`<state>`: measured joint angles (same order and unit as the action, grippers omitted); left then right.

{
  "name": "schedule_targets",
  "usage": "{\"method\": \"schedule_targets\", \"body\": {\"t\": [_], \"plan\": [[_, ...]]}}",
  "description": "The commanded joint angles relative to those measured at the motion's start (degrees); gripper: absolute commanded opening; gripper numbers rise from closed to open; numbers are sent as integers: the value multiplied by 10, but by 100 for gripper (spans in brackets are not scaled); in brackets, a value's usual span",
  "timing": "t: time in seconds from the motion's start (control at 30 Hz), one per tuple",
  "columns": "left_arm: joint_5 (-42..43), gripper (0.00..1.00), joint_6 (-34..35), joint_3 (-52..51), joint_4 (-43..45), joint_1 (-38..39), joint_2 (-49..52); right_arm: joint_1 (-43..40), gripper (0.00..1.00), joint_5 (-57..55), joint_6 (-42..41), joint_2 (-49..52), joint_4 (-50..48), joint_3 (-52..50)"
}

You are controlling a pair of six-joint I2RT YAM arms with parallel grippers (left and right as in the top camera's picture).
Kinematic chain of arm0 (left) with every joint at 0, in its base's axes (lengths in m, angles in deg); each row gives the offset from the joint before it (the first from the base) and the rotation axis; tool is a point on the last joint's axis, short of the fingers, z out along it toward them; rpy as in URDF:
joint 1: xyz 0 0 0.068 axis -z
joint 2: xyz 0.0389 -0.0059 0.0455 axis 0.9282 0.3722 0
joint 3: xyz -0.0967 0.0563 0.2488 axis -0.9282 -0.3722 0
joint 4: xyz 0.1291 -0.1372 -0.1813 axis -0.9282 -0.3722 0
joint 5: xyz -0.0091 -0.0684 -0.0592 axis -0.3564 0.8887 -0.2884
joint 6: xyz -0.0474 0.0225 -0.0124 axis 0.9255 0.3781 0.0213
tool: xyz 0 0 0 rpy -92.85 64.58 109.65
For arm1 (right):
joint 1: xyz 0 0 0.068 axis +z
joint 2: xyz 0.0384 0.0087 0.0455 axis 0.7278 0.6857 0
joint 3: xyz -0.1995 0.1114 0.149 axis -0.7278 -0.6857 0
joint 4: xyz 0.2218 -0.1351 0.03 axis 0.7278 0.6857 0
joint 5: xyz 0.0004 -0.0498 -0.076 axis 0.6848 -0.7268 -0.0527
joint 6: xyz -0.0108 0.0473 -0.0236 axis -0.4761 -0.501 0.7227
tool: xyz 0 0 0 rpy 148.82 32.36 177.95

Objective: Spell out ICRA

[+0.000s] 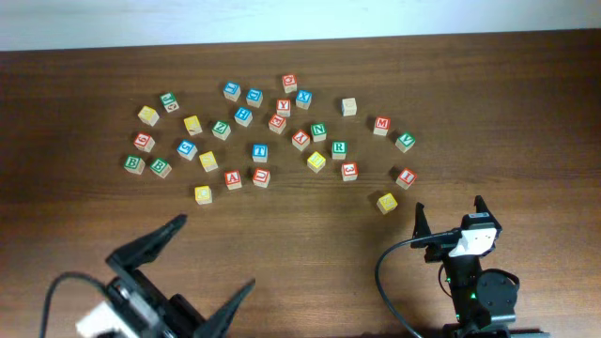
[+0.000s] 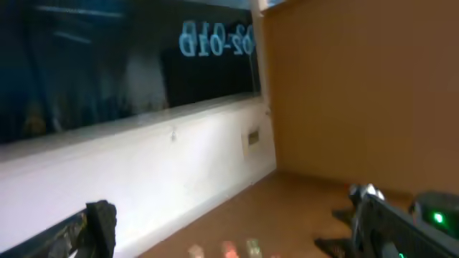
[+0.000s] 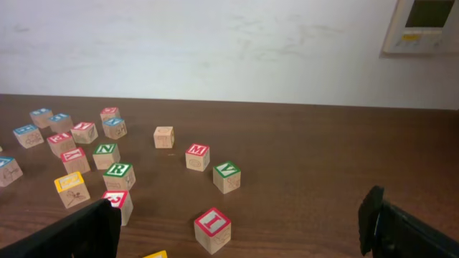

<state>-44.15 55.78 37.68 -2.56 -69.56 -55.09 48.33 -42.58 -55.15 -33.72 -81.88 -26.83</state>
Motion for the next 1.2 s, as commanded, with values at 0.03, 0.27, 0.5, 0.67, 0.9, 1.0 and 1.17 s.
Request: {"method": "schedule_targets", "body": {"t": [0.03,0.27,0.5,0.67,0.9,1.0,1.17], "plan": [[-61,99,-57,242,-322,1,181,2,98,-5,-4,-4,3,-3],[-132,99,-56,344,-444,1,256,2,98,-5,-4,-4,3,-3],[-236,99,-63,344,-568,2,363,2,98,-5,-4,-4,3,-3],[-249,99,-63,344,-599,3,416,2,98,-5,-4,-4,3,-3],[-394,99,7,344,-583,93,513,2,98,-5,-4,-4,3,-3],[-405,99,17,344,-574,127,560,2,98,-5,-4,-4,3,-3],[-380,99,17,344,-546,155,578,2,98,-5,-4,-4,3,-3]]}}
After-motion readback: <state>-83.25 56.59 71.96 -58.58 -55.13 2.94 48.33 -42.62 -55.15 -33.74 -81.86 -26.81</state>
